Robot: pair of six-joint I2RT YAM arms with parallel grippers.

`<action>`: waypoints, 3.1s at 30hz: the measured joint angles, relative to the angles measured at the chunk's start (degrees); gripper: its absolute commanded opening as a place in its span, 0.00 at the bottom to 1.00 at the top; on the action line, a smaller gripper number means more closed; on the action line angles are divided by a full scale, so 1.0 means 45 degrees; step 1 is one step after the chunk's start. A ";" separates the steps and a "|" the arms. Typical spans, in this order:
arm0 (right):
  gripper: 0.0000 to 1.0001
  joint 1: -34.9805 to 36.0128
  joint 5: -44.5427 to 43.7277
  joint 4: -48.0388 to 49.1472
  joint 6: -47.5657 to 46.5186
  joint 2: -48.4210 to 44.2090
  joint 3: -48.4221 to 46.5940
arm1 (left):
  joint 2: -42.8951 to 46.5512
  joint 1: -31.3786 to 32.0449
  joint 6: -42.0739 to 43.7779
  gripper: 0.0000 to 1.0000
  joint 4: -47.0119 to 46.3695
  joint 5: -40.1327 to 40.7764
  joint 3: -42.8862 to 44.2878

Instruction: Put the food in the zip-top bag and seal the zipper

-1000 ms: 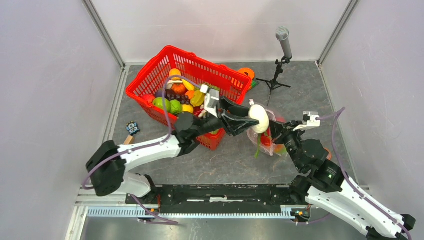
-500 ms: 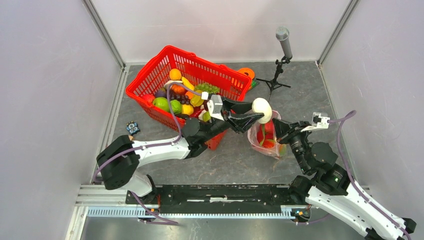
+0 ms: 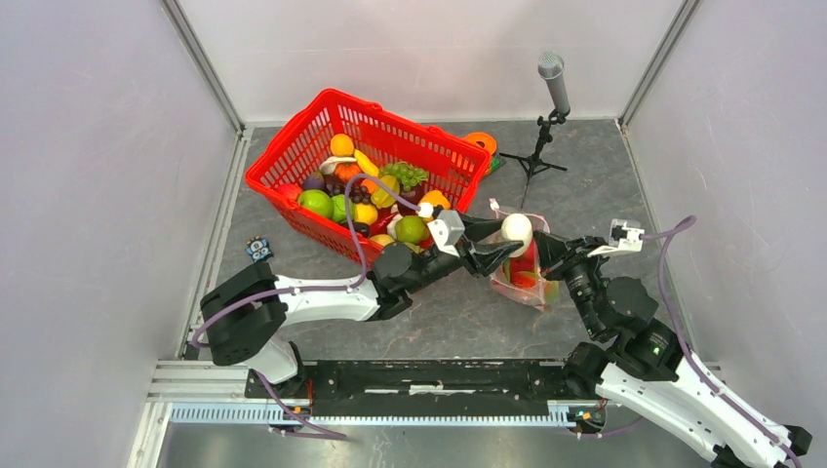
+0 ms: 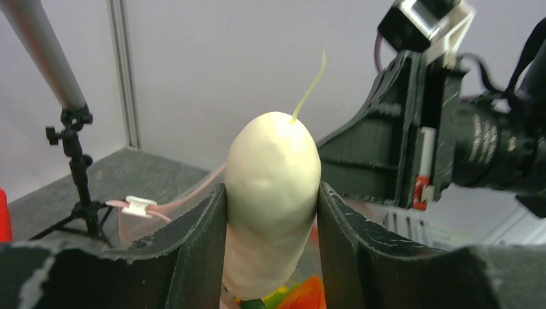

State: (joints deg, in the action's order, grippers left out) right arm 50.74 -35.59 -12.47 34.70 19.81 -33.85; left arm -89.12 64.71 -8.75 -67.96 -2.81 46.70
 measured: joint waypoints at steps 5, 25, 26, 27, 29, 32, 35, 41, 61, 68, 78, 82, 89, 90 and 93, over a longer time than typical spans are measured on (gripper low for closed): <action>0.07 0.0015 0.0117 0.0097 0.0029 0.0000 0.0000 | 0.0000 0.0015 0.0437 0.92 0.1477 -0.0117 0.0058; 0.06 0.0034 0.0379 0.0087 -0.0272 0.0209 -0.0112 | 0.4129 -0.0121 0.1899 1.00 0.8155 0.0967 0.1637; 0.06 0.0034 0.0466 0.0087 -0.0316 0.0398 -0.0165 | 0.4255 -0.0253 0.1967 1.00 0.8587 0.1073 0.1671; 0.06 0.0034 0.0544 0.0097 -0.0345 0.0573 -0.0185 | 0.4347 -0.0418 0.2006 1.00 0.8981 0.1209 0.1700; 0.06 0.0034 0.0631 0.0087 -0.0350 0.0738 -0.0185 | 0.4478 -0.0840 0.2025 1.00 0.9627 0.1379 0.1715; 0.06 0.0034 0.0704 0.0107 -0.0350 0.0733 -0.0185 | 0.4687 -0.1797 0.1967 1.00 1.0836 0.1583 0.1739; 0.07 0.0034 0.0670 0.0107 -0.0359 0.0607 -0.0185 | 0.4881 -0.2856 0.1739 1.00 1.2026 0.1763 0.1909; 0.07 0.0034 0.0520 0.0092 -0.0389 0.0481 -0.0180 | 0.4799 -0.5304 0.0272 1.00 1.5222 0.2409 0.3405; 0.07 0.0034 0.0452 0.0092 -0.0452 0.0607 -0.0175 | -0.0738 -0.7174 -0.1073 1.00 2.3994 -0.1282 0.6785; 0.07 0.0034 0.0423 0.0097 -0.0529 0.0636 -0.0175 | -0.1496 -0.7067 -0.0767 1.00 2.4455 -0.2234 0.6800; 0.07 0.0034 0.0325 0.0117 -0.0685 0.0903 -0.0175 | -0.2399 -0.6562 -0.0316 0.99 2.5038 -0.2433 0.6785; 0.08 0.0034 0.0248 0.0209 -0.0724 0.1010 -0.0175 | -0.2807 -0.6450 -0.0160 0.98 2.5286 -0.2380 0.7014; 0.08 0.0034 0.0209 0.0267 -0.0782 0.1122 -0.0175 | -0.3172 -0.5984 0.0389 0.99 2.5845 -0.1836 0.7388; 0.08 0.0034 0.0209 0.0277 -0.0787 0.1122 -0.0175 | -0.3337 -0.5882 0.0486 0.98 2.5995 -0.1681 0.7553; 0.08 0.0034 0.0214 0.0282 -0.0792 0.1141 -0.0175 | -0.3745 -0.5615 0.0690 0.78 2.6355 -0.1175 0.7805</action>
State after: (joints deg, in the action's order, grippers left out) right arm 50.89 -34.63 -11.20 31.14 24.95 -34.63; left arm -105.97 39.44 -5.65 50.63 -8.10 81.82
